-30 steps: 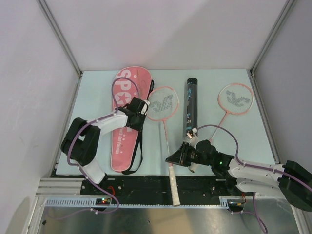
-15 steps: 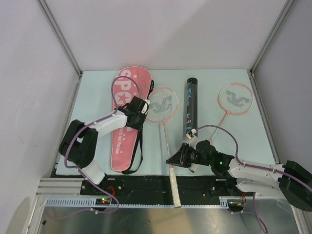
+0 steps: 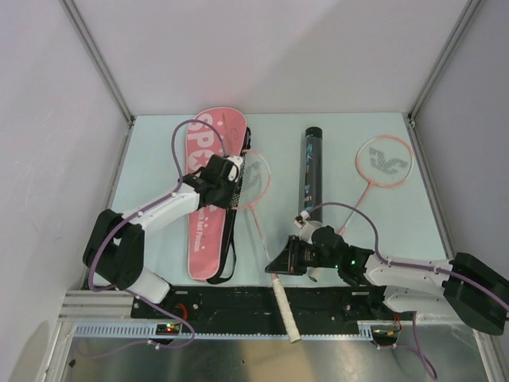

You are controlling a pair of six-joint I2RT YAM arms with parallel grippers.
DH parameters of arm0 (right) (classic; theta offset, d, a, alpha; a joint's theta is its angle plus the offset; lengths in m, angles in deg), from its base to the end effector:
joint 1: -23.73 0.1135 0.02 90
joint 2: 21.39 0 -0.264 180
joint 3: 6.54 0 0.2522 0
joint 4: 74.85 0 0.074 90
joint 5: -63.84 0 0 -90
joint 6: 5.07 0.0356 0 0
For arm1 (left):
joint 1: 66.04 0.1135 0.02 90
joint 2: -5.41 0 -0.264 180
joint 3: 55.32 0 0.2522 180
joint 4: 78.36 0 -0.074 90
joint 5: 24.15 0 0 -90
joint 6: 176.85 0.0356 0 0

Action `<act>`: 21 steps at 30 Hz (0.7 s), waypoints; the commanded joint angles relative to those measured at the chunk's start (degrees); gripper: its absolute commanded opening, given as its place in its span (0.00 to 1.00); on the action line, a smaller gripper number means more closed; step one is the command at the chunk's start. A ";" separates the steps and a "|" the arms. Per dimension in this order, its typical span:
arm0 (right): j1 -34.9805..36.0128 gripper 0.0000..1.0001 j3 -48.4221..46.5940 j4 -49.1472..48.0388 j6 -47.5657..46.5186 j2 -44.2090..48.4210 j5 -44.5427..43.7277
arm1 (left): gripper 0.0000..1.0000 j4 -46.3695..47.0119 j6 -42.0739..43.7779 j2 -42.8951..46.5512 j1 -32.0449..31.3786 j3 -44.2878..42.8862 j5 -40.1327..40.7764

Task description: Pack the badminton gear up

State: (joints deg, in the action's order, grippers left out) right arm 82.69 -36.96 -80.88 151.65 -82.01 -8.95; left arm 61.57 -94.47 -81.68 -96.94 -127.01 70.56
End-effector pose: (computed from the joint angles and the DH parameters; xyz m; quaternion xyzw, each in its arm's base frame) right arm 0.0977 0.1828 0.1725 -0.0250 0.8336 0.5354 0.1335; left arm 0.2690 -0.1576 0.2200 0.1806 0.9370 -0.0608 0.2929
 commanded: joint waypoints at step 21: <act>-7.05 0.00 -16.21 -19.05 -9.31 -26.03 -7.73 | 0.00 5.66 -17.09 12.49 -5.54 5.87 -12.57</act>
State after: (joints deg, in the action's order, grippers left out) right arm 77.10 -49.66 -90.61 145.81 -105.15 -11.53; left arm 63.34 -106.73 -73.16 -101.72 -122.68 59.81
